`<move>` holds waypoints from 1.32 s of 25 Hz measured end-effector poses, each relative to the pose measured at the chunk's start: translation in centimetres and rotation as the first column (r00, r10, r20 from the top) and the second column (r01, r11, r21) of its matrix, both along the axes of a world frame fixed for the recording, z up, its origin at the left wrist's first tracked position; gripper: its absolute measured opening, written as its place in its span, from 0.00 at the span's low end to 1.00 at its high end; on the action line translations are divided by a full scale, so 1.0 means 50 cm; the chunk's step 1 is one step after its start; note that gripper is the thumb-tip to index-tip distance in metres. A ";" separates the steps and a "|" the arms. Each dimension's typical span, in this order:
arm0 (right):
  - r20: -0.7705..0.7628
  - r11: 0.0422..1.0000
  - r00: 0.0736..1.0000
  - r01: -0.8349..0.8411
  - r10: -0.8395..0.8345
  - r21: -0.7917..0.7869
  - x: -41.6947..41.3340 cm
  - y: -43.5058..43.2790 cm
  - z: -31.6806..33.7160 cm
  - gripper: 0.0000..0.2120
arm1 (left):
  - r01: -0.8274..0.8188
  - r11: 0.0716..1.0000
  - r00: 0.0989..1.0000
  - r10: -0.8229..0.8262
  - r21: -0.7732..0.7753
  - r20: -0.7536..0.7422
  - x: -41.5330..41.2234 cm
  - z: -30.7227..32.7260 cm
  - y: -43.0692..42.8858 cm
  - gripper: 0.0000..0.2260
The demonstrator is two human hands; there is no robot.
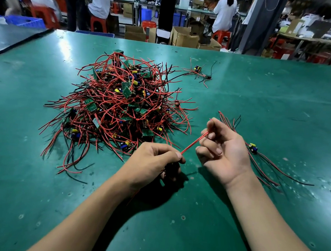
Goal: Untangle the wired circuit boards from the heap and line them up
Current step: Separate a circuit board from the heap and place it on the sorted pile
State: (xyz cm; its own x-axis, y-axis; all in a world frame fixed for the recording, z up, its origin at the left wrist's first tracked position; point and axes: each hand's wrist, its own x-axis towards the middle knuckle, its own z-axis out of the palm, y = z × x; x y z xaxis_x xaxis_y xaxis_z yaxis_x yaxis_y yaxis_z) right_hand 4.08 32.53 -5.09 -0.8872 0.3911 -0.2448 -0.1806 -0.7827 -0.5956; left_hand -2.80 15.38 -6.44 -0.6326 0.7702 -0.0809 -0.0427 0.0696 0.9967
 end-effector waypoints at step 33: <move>0.190 0.726 0.964 0.007 -0.188 0.687 -0.009 -0.028 -0.046 0.13 | -0.038 0.999 0.992 0.036 0.010 0.121 -0.002 0.021 -0.006 0.10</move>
State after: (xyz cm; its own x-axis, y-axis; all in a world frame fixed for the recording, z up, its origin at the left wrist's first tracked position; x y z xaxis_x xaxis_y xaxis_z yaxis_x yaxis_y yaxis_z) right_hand 3.64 31.12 -7.39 -0.7868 0.6130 -0.0711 -0.0200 -0.1405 -0.9899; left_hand -2.91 15.09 -5.41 -0.6469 0.7479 -0.1492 -0.1652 0.0537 0.9848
